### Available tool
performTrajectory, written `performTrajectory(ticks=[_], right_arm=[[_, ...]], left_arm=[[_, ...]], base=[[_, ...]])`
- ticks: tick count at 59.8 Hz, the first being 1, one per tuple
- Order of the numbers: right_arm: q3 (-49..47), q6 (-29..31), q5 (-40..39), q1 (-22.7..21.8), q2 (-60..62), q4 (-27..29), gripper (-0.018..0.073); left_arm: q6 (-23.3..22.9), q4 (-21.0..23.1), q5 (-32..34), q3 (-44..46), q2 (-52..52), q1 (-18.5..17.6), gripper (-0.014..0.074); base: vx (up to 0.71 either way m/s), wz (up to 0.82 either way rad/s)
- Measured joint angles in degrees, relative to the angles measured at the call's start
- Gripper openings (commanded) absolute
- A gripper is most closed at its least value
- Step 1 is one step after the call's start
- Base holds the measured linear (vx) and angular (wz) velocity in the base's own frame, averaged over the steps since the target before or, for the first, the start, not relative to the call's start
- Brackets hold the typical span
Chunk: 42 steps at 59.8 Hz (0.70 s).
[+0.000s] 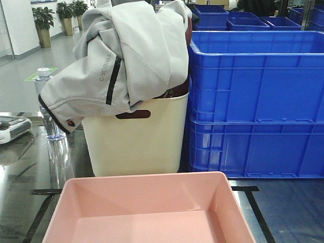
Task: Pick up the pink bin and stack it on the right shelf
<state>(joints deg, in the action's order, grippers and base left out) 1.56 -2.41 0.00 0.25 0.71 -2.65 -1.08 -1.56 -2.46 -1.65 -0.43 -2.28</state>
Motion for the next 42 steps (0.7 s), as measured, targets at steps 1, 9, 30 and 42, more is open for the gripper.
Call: performTrajectory(ticks=[1,9,30,42], right_arm=[[0.0,0.0,0.0,0.0,0.0,0.0,-0.0009],[0.0,0.0,0.0,0.0,0.0,0.0,-0.0009],[0.0,0.0,0.0,0.0,0.0,0.0,-0.0009],[0.0,0.0,0.0,0.0,0.0,0.0,-0.0009]], left_arm=[[0.0,0.0,0.0,0.0,0.0,0.0,0.0020],[0.0,0.0,0.0,0.0,0.0,0.0,0.0020],[0.0,0.0,0.0,0.0,0.0,0.0,0.0020],[0.0,0.0,0.0,0.0,0.0,0.0,0.0020]], base=[[0.00,0.00],[0.00,0.00],[0.00,0.00],[0.00,0.00]])
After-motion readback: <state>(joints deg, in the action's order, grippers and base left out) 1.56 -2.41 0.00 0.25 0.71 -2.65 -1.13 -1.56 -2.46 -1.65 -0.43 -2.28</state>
